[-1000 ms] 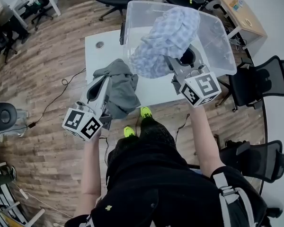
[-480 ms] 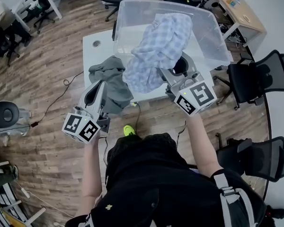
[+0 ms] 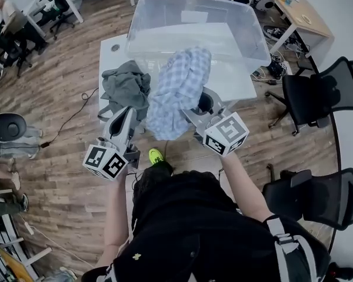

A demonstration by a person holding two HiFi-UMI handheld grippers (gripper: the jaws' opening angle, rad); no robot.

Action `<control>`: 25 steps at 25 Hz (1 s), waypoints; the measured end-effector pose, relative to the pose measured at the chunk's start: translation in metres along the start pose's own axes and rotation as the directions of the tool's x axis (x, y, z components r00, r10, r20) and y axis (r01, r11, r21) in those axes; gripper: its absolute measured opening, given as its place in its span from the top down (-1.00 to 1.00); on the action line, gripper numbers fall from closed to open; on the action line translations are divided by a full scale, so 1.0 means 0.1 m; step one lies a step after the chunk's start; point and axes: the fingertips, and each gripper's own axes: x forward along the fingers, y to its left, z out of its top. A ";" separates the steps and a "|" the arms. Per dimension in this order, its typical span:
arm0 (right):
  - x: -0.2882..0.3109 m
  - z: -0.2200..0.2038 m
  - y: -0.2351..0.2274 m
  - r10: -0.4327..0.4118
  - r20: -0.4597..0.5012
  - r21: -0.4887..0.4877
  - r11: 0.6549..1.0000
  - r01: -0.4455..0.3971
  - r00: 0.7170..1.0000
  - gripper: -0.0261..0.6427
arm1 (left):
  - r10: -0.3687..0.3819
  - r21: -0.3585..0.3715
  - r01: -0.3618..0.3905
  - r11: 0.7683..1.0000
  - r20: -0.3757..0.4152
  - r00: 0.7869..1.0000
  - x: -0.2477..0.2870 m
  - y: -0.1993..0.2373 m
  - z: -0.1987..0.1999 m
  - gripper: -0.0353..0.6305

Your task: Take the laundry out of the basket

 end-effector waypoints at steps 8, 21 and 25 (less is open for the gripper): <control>-0.63 -0.29 0.07 0.046 -0.042 0.044 0.998 -0.044 0.998 0.39 | 0.032 0.015 -0.032 0.999 -0.003 0.999 -0.19 -0.68 -0.36 0.87; -1.07 -0.60 0.36 0.120 -0.086 0.153 0.983 -0.106 0.989 0.38 | 0.076 -0.016 -0.077 0.997 -0.026 0.997 -0.59 -1.13 -0.72 0.87; -1.08 -0.60 0.37 0.108 -0.092 0.158 0.983 -0.092 0.990 0.38 | 0.082 -0.022 -0.083 0.996 -0.030 0.996 -0.64 -1.10 -0.71 0.87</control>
